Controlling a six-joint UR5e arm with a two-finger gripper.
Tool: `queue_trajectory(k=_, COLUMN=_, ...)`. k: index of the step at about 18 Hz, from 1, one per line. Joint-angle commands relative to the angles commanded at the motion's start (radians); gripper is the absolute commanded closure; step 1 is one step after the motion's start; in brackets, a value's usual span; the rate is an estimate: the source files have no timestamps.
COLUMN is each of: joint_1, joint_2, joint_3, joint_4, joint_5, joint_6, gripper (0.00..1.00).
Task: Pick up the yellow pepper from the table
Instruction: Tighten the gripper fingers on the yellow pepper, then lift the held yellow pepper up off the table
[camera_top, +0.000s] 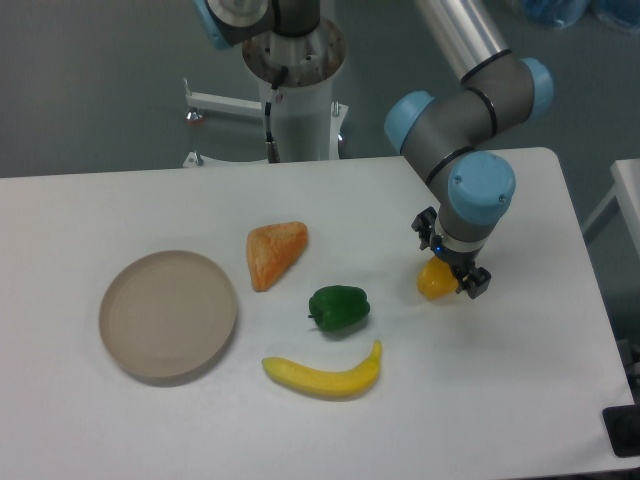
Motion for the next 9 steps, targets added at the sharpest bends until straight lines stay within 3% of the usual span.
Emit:
queue_trajectory(k=3, joint_1=0.0, joint_2=-0.002, joint_3=-0.046, joint_4=0.06, joint_5=0.0, joint_6=0.011, gripper=0.0)
queue_trajectory(k=6, joint_1=0.0, joint_2=-0.002, joint_3=-0.058, joint_4=0.071, joint_5=0.0, joint_6=0.037, gripper=0.01)
queue_trajectory(k=7, joint_1=0.0, joint_2=-0.002, joint_3=-0.058, joint_4=0.071, joint_5=0.0, joint_6=0.04, gripper=0.1)
queue_trajectory(k=8, joint_1=0.0, joint_2=-0.002, joint_3=-0.055, joint_4=0.065, joint_5=-0.002, joint_6=0.04, gripper=0.53)
queue_trajectory(k=9, joint_1=0.0, joint_2=0.001, joint_3=-0.058, joint_4=0.065, joint_5=-0.008, joint_6=0.034, gripper=0.64)
